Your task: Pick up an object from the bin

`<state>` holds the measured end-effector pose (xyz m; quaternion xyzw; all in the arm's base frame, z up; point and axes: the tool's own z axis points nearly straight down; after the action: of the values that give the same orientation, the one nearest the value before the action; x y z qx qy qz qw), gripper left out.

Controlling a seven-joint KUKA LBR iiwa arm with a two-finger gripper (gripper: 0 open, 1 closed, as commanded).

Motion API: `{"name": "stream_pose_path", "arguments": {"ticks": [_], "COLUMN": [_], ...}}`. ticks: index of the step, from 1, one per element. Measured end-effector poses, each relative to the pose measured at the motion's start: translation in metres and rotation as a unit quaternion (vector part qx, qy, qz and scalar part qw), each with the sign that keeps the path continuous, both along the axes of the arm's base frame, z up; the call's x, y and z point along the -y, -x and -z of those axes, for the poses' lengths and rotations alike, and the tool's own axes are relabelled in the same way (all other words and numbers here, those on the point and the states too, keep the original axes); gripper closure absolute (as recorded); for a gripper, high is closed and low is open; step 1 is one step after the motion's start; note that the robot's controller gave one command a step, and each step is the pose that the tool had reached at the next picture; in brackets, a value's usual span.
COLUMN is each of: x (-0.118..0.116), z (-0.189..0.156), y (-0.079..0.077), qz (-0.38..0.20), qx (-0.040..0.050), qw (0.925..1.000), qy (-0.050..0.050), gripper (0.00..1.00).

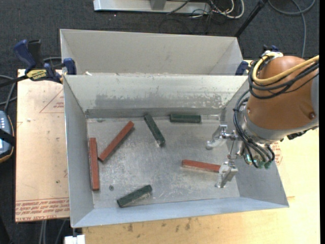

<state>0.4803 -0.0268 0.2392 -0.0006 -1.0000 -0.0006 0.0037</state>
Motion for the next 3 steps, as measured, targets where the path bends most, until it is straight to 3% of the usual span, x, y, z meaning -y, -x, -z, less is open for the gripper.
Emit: {"name": "stream_pose_path", "arguments": {"ticks": [1,2,3], "x": [0.000,0.006,0.015], "z": [-0.004,0.044,0.091], "y": [-0.001,-0.016,-0.019], "qz": [0.000,-0.021,0.039], "qx": [0.0040,0.0081,0.0038], "qw": [1.0000,0.9997,0.9993], "qy": [0.000,0.000,0.000], "gripper": [0.00,0.00,0.00]}}
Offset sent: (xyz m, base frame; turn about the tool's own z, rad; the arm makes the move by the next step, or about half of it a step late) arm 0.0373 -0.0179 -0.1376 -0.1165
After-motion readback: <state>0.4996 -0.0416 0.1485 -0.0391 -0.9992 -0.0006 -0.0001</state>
